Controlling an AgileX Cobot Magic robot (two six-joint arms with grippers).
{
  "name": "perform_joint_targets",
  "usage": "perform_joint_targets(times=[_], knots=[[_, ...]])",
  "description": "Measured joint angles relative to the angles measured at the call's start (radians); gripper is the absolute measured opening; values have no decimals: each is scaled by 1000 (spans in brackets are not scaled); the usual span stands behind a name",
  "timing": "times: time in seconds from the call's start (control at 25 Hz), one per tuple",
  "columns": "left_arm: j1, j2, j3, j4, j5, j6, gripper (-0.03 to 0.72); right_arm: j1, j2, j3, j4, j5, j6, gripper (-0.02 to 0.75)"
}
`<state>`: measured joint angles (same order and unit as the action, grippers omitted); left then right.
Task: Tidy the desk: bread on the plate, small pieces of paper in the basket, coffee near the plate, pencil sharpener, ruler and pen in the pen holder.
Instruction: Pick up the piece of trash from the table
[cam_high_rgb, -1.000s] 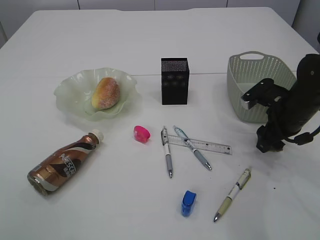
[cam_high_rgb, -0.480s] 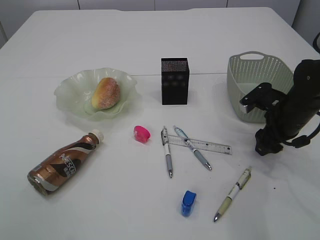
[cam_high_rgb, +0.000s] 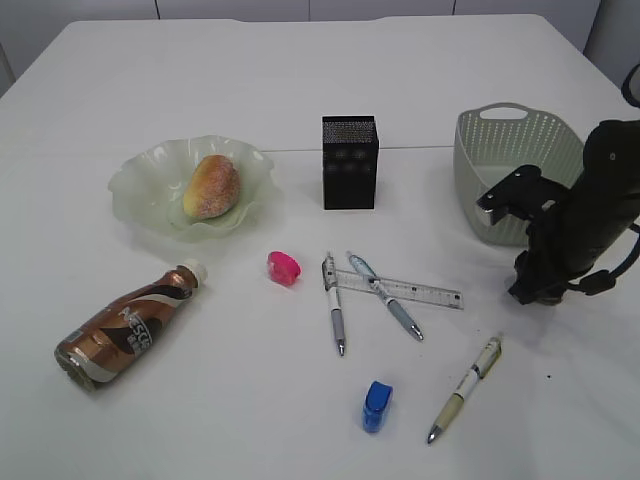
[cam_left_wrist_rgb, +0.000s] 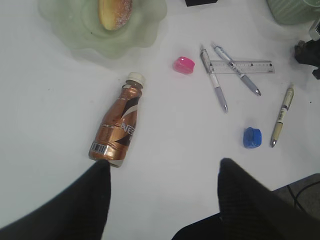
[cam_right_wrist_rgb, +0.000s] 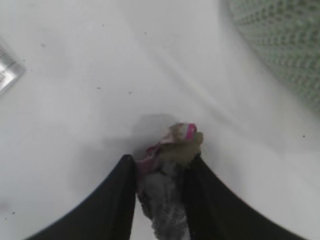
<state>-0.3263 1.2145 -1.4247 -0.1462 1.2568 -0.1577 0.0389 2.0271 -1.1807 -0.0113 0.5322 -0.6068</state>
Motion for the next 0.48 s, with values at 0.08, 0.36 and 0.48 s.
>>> perform_joint_targets(times=[0.08,0.36,0.48], knots=[[0,0,0,0,0,0,487,0,2,0,0,6,0,205],[0,0,0,-19,0,0,487,0,2,-2,0,33,25,13],[0,0,0,-22,0,0,487,0,-2,-2,0,43,46,13]])
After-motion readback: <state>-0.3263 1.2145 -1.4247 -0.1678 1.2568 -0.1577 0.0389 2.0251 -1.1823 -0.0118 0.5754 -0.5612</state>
